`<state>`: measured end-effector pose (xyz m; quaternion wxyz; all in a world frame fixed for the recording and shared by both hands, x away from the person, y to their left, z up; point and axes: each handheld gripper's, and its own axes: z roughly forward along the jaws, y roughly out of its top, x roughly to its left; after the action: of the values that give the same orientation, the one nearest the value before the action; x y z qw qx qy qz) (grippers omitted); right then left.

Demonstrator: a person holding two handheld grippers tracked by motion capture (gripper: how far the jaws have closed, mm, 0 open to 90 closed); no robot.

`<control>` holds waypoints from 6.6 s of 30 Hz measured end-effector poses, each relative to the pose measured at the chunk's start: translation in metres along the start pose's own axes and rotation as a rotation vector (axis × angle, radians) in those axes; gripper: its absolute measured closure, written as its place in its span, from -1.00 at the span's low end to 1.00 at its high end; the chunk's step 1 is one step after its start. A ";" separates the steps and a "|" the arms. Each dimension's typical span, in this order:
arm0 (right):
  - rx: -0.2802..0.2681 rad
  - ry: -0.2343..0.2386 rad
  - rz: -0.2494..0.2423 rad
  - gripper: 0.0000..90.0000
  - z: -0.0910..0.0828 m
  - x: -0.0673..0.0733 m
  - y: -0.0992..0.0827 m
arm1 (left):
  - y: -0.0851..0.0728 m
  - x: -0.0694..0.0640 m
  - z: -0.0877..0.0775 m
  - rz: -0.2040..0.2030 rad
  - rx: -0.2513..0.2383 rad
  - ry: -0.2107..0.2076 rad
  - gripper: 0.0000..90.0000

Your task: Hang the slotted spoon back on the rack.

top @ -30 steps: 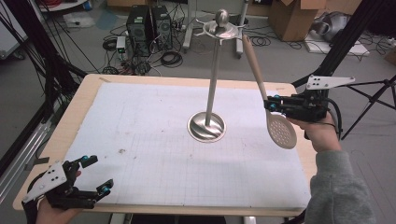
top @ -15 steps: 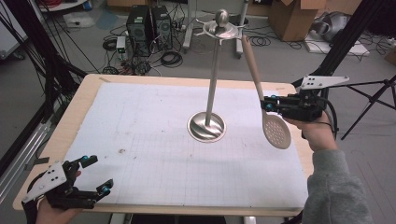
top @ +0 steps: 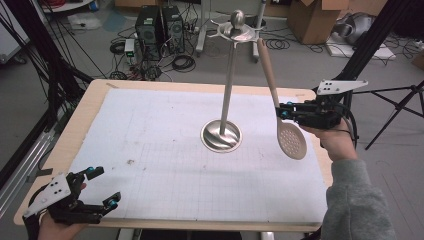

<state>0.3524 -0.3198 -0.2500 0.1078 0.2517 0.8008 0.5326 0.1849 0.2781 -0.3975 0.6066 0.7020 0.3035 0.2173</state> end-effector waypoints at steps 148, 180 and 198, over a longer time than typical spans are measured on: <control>-0.153 -0.096 0.050 -0.74 0.011 0.044 -0.109 | 0.005 0.008 0.028 -0.023 -0.010 -0.044 -0.91; -0.181 -0.180 0.086 -0.74 -0.004 0.056 -0.174 | -0.004 0.026 0.025 -0.049 -0.005 0.016 -0.91; -0.208 -0.268 0.128 -0.74 -0.034 0.058 -0.213 | -0.010 0.035 0.023 -0.062 0.001 0.036 -0.91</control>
<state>0.2268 -0.3824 -0.4233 0.2050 0.3585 0.7023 0.5799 0.2239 0.2858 -0.4135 0.6068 0.6886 0.3361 0.2110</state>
